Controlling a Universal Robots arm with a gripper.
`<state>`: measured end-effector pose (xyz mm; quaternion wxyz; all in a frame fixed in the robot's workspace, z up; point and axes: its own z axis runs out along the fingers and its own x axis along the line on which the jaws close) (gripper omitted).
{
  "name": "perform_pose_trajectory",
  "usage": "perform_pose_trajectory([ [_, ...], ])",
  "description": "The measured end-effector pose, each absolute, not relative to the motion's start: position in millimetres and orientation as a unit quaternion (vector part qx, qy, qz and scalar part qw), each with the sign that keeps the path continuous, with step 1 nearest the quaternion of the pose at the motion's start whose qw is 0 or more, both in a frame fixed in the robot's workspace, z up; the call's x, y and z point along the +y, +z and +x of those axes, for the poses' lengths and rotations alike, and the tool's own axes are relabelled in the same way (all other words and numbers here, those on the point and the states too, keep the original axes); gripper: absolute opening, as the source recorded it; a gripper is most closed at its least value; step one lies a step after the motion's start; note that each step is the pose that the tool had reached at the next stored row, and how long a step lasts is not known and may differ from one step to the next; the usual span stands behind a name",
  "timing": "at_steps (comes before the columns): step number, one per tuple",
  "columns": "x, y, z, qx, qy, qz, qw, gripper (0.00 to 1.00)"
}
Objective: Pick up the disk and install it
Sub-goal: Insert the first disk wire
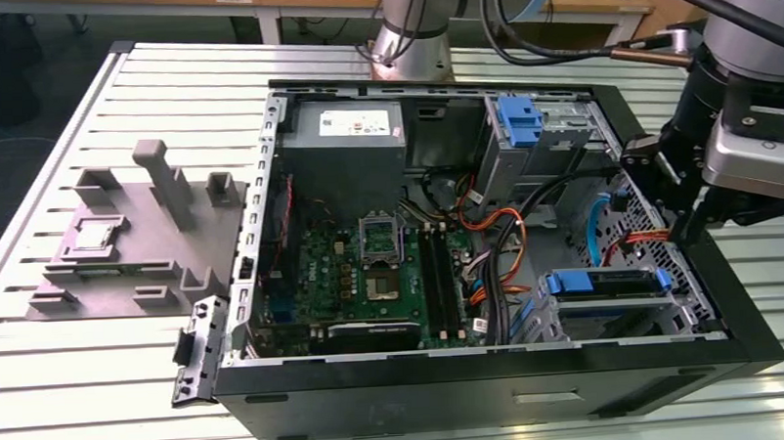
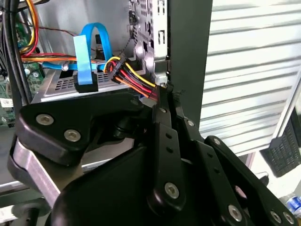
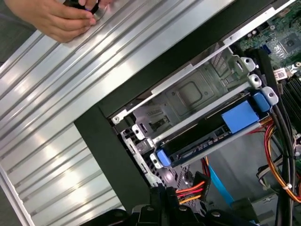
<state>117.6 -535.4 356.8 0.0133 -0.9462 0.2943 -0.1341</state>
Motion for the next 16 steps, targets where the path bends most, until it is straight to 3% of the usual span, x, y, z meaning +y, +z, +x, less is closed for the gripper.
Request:
perform_pose_trajectory([
  [16, -535, 353, 106, 0.386, -0.135, -0.913, 0.000, 0.17],
])
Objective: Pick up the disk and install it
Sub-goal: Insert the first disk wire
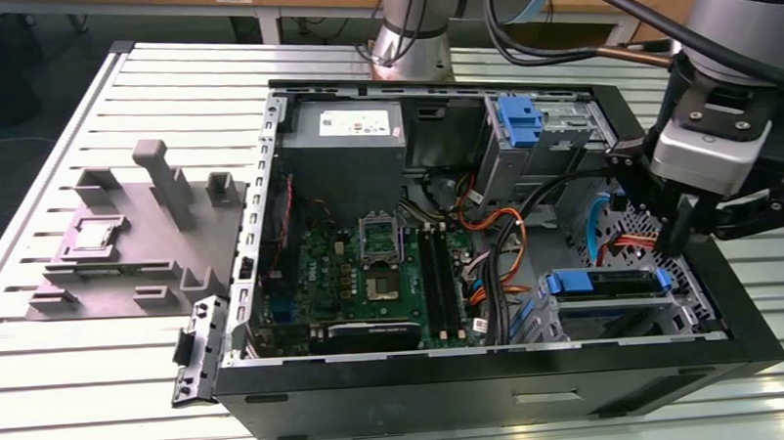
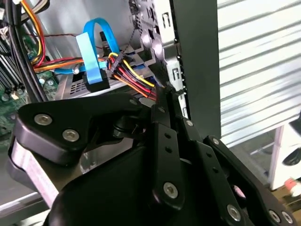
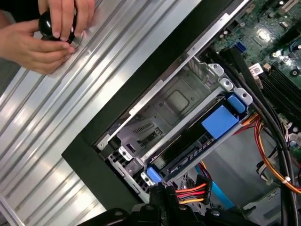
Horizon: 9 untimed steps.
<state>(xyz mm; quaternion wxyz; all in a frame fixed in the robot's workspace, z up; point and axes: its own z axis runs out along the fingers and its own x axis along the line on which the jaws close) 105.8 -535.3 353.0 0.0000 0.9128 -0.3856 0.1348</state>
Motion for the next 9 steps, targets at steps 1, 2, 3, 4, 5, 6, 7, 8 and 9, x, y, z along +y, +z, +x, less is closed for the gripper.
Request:
perform_pose_trajectory([
  [1, -535.3, 352.8, 105.7, -0.395, 0.135, 0.909, 0.001, 0.17],
  [2, -535.3, 352.7, 105.8, -0.403, 0.135, 0.905, 0.003, 0.17],
  [3, -535.3, 352.7, 105.8, -0.411, 0.135, 0.902, 0.004, 0.17],
  [4, -535.3, 352.6, 105.8, -0.419, 0.135, 0.898, 0.005, 0.17],
  [5, -535.3, 352.4, 105.8, -0.427, 0.135, 0.894, 0.006, 0.17],
  [6, -535.3, 352.4, 105.8, -0.435, 0.135, 0.890, 0.007, 0.17],
  [7, -535.3, 352.2, 105.8, -0.444, 0.134, 0.886, 0.009, 0.17],
  [8, -535.3, 352.1, 105.8, -0.451, 0.134, 0.882, 0.010, 0.17],
  [9, -535.3, 351.9, 105.8, -0.459, 0.134, 0.878, 0.011, 0.17],
])
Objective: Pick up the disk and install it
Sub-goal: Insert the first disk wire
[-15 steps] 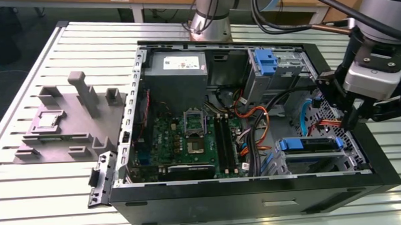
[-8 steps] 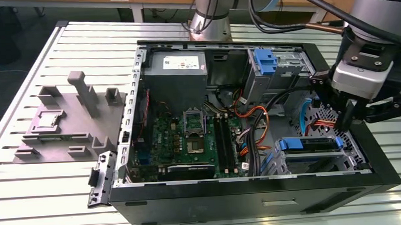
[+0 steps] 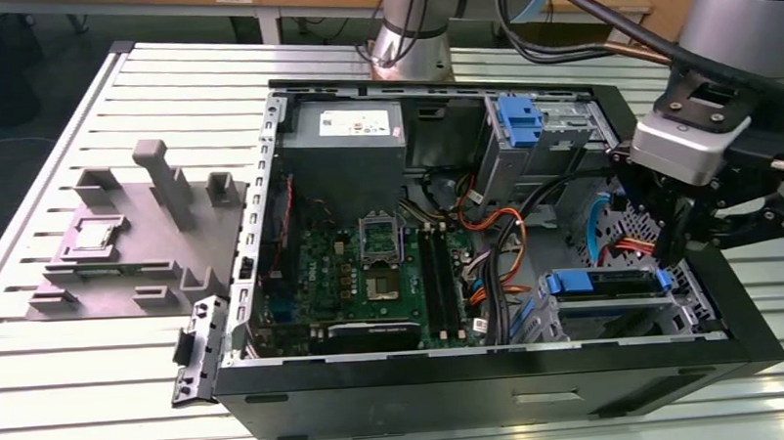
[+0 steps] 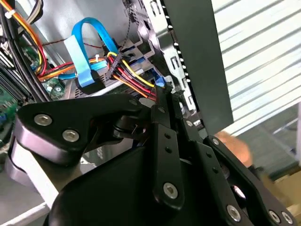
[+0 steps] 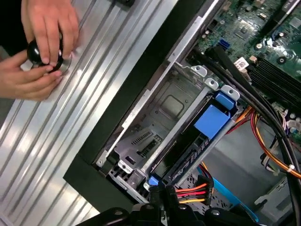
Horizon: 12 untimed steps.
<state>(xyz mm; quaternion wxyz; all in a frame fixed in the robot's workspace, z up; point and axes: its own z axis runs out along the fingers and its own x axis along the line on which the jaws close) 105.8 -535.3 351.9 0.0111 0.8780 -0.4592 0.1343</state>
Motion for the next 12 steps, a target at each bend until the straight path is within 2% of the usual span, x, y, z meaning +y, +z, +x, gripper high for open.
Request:
perform_pose_trajectory([
  [9, -535.3, 351.0, 105.8, -0.527, 0.133, 0.839, 0.022, 0.17],
  [12, -535.3, 351.1, 105.8, -0.538, 0.129, 0.832, 0.018, 0.17],
])
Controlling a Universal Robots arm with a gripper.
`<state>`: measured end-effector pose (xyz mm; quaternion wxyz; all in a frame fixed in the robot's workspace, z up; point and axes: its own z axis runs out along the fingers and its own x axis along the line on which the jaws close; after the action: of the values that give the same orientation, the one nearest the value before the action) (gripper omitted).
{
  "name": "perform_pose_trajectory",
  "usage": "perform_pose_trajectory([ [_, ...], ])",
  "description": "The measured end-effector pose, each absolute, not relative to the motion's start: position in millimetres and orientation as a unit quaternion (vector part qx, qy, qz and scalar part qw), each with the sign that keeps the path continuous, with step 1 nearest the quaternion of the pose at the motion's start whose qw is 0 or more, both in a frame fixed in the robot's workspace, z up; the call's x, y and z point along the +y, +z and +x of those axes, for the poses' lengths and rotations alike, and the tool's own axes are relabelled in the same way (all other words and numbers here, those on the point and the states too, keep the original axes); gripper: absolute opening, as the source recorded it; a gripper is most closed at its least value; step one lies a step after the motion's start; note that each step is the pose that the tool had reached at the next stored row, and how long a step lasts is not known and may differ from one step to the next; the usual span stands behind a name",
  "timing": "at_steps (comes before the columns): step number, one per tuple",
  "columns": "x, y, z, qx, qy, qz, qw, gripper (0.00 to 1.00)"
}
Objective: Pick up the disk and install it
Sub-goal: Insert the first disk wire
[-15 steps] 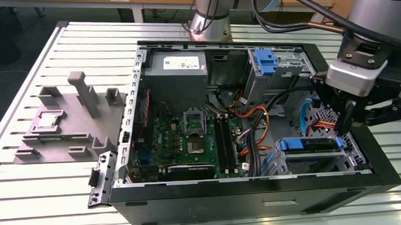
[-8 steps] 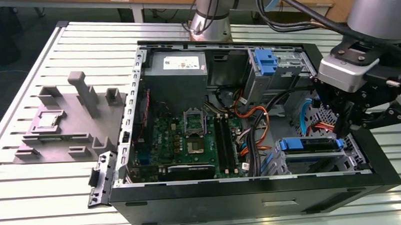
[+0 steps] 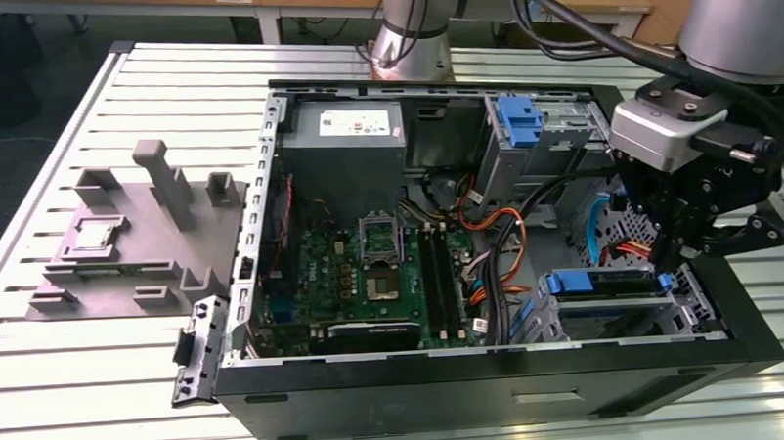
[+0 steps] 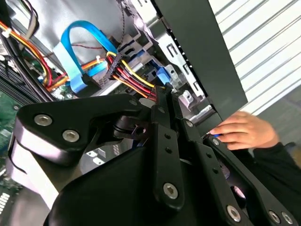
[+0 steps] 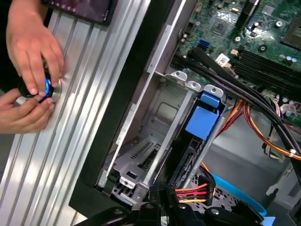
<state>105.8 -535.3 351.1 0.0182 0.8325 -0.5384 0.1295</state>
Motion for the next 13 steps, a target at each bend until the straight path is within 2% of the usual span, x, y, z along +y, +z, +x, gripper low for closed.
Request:
perform_pose_trajectory([
  [6, -535.3, 350.9, 105.8, -0.558, 0.119, 0.821, 0.006, 0.17],
  [13, -535.3, 350.1, 105.8, -0.600, 0.119, 0.791, 0.012, 0.17],
])
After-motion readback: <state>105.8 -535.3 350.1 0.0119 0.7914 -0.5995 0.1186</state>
